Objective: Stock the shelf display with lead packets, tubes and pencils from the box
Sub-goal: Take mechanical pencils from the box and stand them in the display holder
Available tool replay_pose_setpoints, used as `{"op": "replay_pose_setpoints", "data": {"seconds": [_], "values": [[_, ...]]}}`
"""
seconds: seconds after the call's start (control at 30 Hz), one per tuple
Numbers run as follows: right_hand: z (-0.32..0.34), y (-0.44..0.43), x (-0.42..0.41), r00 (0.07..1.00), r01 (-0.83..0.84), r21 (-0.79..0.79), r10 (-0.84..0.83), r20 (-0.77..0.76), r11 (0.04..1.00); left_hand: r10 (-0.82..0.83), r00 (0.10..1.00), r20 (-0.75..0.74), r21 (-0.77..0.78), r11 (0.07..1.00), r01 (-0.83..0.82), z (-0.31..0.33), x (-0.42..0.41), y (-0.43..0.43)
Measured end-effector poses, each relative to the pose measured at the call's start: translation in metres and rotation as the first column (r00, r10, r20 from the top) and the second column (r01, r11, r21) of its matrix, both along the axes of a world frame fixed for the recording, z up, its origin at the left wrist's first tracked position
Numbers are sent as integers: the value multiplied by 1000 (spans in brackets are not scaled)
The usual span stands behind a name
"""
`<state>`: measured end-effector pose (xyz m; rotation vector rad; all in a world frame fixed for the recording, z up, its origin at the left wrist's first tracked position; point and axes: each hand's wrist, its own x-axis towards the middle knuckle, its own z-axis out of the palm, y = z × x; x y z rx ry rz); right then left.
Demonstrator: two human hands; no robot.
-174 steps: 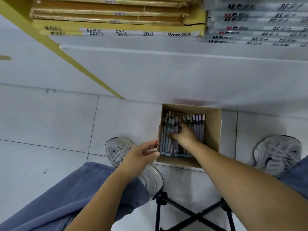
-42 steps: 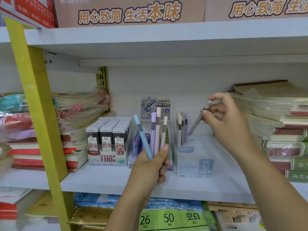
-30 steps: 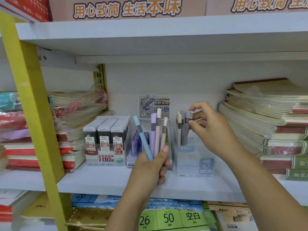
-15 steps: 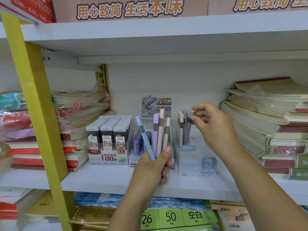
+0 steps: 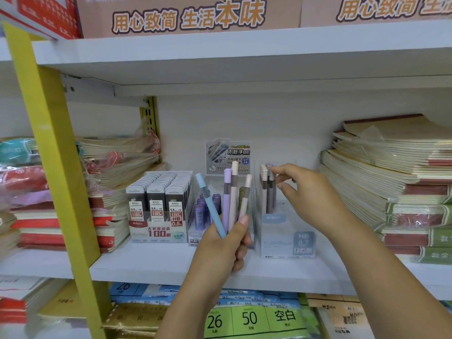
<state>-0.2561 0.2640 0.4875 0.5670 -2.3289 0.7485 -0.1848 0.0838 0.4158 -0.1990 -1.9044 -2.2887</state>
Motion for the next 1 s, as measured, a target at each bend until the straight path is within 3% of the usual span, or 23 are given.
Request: {"op": "replay_pose_setpoints", "data": {"seconds": [0.1, 0.2, 0.27, 0.33, 0.43, 0.5, 0.6, 0.7, 0.83, 1.0], "values": [[4, -1, 9, 997, -9, 0, 9, -82, 1000, -11, 1000, -28, 19, 1000, 11, 1, 3, -1], [14, -1, 24, 987, -94, -165, 70, -142, 982, -45, 996, -72, 42, 998, 48, 6, 7, 2], [20, -4, 36, 966, -247, -314, 259, -3, 917, -76, 992, -103, 33, 996, 79, 12, 10, 6], [22, -8, 45, 879, -365, -413, 455, 143, 834, -110, 986, -124, 9, 994, 112, 16, 12, 12], [22, -10, 48, 803, -423, -482, 564, 194, 767, -122, 986, -116, -4, 992, 123, 21, 13, 17], [23, -10, 46, 817, -400, -571, 561, 133, 717, -103, 988, -111, -22, 995, 101, 20, 12, 17], [26, -2, 39, 902, -364, -705, 420, -103, 609, -19, 996, -92, -18, 1000, 18, 15, 7, 11], [24, 10, 31, 934, -358, -605, 276, -227, 711, 45, 997, -67, -4, 999, -45, 9, 1, 3], [12, 6, 18, 967, -255, -420, 229, -112, 871, 31, 998, -53, 3, 1000, -30, 6, -2, 0], [3, -2, 14, 974, -224, -315, 220, -47, 922, 9, 999, -35, -39, 999, -10, 5, 0, 1]]}}
